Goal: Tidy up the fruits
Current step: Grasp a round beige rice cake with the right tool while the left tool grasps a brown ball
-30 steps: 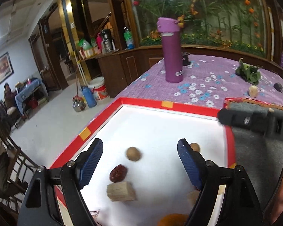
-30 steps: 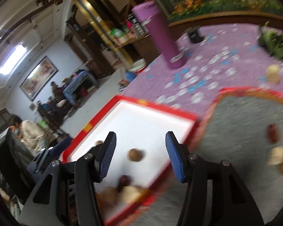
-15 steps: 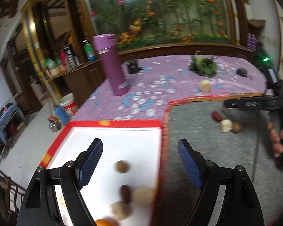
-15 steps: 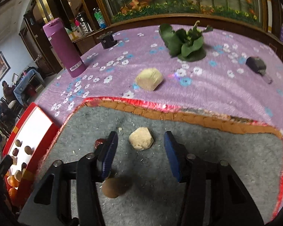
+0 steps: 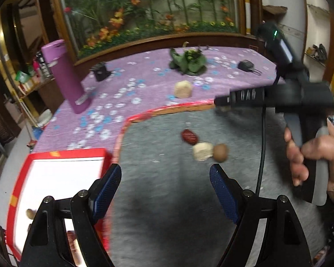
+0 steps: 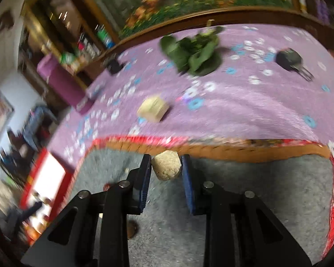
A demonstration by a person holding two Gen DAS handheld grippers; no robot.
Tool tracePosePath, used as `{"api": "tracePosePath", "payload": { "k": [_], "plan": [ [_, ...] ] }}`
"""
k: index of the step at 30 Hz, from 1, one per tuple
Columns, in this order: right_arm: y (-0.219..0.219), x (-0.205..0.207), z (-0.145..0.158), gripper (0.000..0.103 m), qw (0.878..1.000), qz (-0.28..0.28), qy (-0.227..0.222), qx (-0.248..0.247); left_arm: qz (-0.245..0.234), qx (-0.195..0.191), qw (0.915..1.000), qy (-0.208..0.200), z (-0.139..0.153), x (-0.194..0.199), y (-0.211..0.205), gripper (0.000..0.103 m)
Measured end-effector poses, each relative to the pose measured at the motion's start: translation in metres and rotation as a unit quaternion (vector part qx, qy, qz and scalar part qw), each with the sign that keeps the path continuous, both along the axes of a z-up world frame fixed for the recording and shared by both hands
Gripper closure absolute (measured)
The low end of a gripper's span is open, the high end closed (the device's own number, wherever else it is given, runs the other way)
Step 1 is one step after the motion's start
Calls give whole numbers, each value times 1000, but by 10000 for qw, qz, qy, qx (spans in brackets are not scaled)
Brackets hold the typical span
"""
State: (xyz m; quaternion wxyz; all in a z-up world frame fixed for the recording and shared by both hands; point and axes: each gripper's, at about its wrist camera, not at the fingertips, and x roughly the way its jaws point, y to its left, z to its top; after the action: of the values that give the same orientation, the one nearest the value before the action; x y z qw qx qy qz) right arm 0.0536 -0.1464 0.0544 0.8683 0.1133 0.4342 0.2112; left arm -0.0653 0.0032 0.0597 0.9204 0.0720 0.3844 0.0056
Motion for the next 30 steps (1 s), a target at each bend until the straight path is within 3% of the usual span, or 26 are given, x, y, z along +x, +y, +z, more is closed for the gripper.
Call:
{"api": "tracePosePath", "payload": {
  "k": [2,6,8,11,21,23,26,30],
  "plan": [
    [-15,5,-1,74,9992,-213,155,291,-113,-83,9998,163,-4,7,-11,21],
    [-30,10,-1,74,9975,-502,269,414,-334,-288,9979,471,-15,21,-32,23],
    [-36,11,1,74,9961,-595,300,580,-337,-317,9974,546,-19,27,-37,32],
    [-45,12,4,74,9945,-715,278,717,-314,-412,9963,683,-24,40,-42,34],
    [-55,14,7,74,9913,-867,260,953,-268,-356,9973,581,-31,61,-49,52],
    [-55,14,7,74,9915,-848,246,955,-285,-295,9983,423,-29,57,-47,66],
    [-58,13,10,74,9903,-842,219,1079,-223,-85,9991,363,-32,54,-45,78],
    [-59,12,11,74,9901,-875,189,1080,-248,-280,9982,470,-35,49,-34,78]
  ]
}}
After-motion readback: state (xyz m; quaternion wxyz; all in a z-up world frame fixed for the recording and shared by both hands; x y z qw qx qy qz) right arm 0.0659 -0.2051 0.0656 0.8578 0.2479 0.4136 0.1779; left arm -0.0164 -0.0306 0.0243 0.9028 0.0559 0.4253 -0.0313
